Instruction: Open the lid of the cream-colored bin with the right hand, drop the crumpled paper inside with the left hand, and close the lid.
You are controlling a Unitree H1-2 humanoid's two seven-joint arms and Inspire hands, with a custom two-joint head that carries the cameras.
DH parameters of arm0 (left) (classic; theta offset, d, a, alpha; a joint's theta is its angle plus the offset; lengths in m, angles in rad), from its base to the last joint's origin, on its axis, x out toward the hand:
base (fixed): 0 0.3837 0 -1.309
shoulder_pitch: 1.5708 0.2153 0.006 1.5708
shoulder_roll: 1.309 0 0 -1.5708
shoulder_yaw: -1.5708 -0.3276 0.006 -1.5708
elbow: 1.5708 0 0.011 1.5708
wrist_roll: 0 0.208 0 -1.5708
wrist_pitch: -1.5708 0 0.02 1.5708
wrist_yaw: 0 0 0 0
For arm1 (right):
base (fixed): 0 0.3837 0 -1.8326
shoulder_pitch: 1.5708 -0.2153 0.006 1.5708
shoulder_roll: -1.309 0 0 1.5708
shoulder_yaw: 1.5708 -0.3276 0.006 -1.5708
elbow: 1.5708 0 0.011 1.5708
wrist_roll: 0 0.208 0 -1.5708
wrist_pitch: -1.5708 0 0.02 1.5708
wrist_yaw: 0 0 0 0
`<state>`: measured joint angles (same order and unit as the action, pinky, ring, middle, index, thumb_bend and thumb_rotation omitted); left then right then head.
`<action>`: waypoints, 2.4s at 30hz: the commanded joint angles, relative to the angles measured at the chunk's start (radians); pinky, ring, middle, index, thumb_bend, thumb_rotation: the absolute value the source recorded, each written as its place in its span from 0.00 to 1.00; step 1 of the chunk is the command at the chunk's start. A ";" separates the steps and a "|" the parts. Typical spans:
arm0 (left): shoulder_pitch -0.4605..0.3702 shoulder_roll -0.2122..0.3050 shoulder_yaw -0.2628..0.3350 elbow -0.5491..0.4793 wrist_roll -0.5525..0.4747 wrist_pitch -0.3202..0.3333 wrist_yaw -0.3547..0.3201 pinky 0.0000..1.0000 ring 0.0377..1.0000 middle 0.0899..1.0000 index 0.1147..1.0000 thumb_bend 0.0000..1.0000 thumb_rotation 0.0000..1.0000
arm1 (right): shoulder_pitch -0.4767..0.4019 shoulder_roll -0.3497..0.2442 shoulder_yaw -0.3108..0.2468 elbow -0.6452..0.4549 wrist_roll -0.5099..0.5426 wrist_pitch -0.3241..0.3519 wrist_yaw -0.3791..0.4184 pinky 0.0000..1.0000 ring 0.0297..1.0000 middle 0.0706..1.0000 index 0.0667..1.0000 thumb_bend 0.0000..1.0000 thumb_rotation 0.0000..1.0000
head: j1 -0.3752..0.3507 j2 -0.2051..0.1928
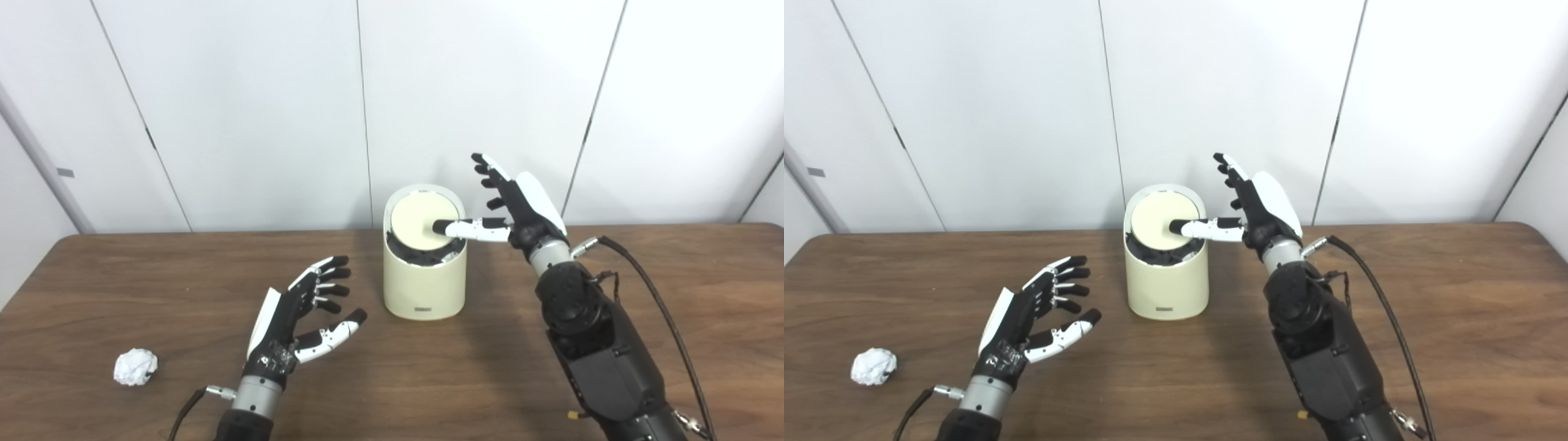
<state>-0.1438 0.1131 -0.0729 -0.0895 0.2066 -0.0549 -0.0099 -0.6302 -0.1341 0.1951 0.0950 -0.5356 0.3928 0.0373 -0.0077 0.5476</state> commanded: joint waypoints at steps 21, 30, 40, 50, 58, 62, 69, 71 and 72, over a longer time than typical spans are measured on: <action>-0.027 -0.003 -0.002 -0.017 0.011 -0.037 0.006 0.60 0.70 0.77 0.82 0.59 0.19 | -0.115 0.026 0.056 0.041 -0.062 0.022 -0.013 0.69 0.87 0.92 0.93 0.86 0.44 | 0.003 0.008; -0.025 -0.003 -0.002 -0.026 0.009 -0.028 0.003 0.60 0.70 0.77 0.82 0.58 0.18 | -0.140 0.014 0.060 0.086 -0.067 0.034 -0.005 0.68 0.86 0.92 0.93 0.85 0.43 | 0.003 0.012; -0.018 0.001 0.001 -0.041 0.017 -0.021 0.001 0.59 0.69 0.77 0.81 0.57 0.17 | -0.143 -0.001 0.066 0.116 -0.073 0.037 -0.004 0.68 0.87 0.92 0.93 0.80 0.41 | 0.002 0.017; -0.016 -0.001 0.005 -0.048 0.010 -0.013 -0.004 0.60 0.70 0.78 0.82 0.57 0.17 | -0.137 -0.020 0.075 0.124 -0.084 0.028 -0.011 0.69 0.87 0.91 0.91 0.84 0.20 | 0.001 0.027; -0.014 -0.001 0.007 -0.056 0.012 -0.007 -0.005 0.60 0.70 0.77 0.82 0.57 0.16 | -0.119 -0.039 0.092 0.114 -0.099 0.011 -0.009 0.68 0.85 0.90 0.91 0.91 0.06 | 0.000 0.033; -0.014 -0.001 0.007 -0.053 0.011 -0.012 -0.006 0.60 0.69 0.77 0.82 0.57 0.16 | -0.111 -0.048 0.104 0.105 -0.101 0.014 -0.006 0.67 0.84 0.90 0.91 0.89 0.02 | 0.000 0.033; -0.014 -0.002 0.007 -0.052 0.007 -0.010 -0.007 0.60 0.69 0.77 0.82 0.58 0.17 | -0.107 -0.051 0.091 0.098 -0.072 -0.007 -0.010 0.67 0.85 0.90 0.91 0.85 0.13 | 0.004 0.035; -0.014 -0.001 0.008 -0.052 0.007 -0.012 -0.008 0.60 0.69 0.77 0.82 0.58 0.18 | -0.107 -0.046 0.078 0.083 -0.062 -0.001 -0.011 0.70 0.86 0.90 0.91 0.84 0.28 | 0.003 0.036; -0.015 0.000 0.008 -0.052 0.007 -0.011 -0.008 0.60 0.70 0.77 0.82 0.58 0.18 | -0.107 -0.043 0.070 0.075 -0.057 -0.002 -0.016 0.70 0.86 0.90 0.91 0.83 0.36 | 0.003 0.037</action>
<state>-0.1387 0.1110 -0.0692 -0.1098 0.2224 -0.0497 -0.0170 -0.7297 -0.1559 0.2854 0.1827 -0.5898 0.3861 0.0301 -0.0031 0.5844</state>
